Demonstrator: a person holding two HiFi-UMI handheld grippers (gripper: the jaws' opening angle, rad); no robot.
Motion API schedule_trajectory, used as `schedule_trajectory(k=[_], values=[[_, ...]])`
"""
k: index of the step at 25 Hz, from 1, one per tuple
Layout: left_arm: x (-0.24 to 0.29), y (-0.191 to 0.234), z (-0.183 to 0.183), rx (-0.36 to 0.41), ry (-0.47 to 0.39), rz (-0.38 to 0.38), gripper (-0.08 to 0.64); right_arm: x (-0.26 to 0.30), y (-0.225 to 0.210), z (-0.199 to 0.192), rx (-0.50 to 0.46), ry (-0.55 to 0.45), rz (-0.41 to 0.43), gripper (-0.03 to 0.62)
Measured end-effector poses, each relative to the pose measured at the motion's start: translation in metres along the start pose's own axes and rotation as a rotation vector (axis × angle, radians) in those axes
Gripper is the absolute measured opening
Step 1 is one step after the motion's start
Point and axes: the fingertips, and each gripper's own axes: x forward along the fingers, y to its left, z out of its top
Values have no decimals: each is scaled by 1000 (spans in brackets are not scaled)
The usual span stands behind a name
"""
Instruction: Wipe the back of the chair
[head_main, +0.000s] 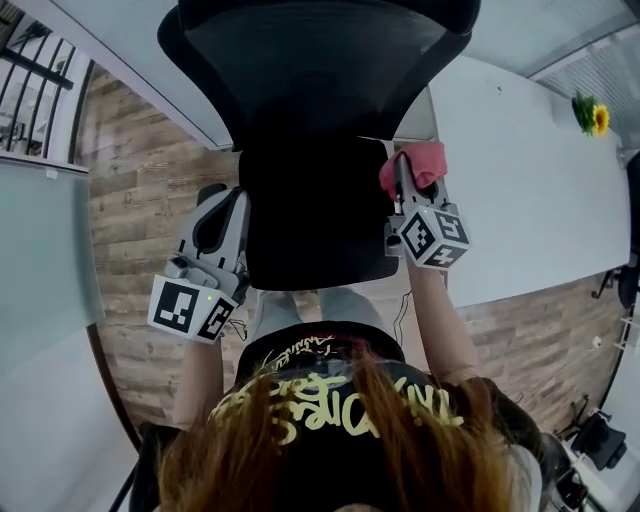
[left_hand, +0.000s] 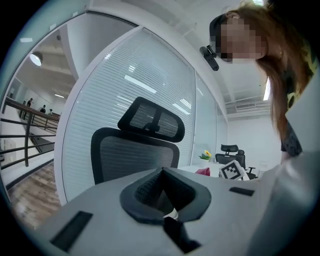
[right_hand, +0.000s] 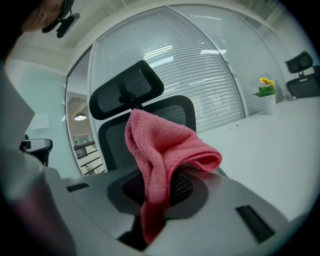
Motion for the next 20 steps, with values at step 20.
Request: schedule_trajectory(k=[20], values=[[39, 20, -25, -90, 10, -23, -8, 139, -74, -17, -223, 154, -318, 64]])
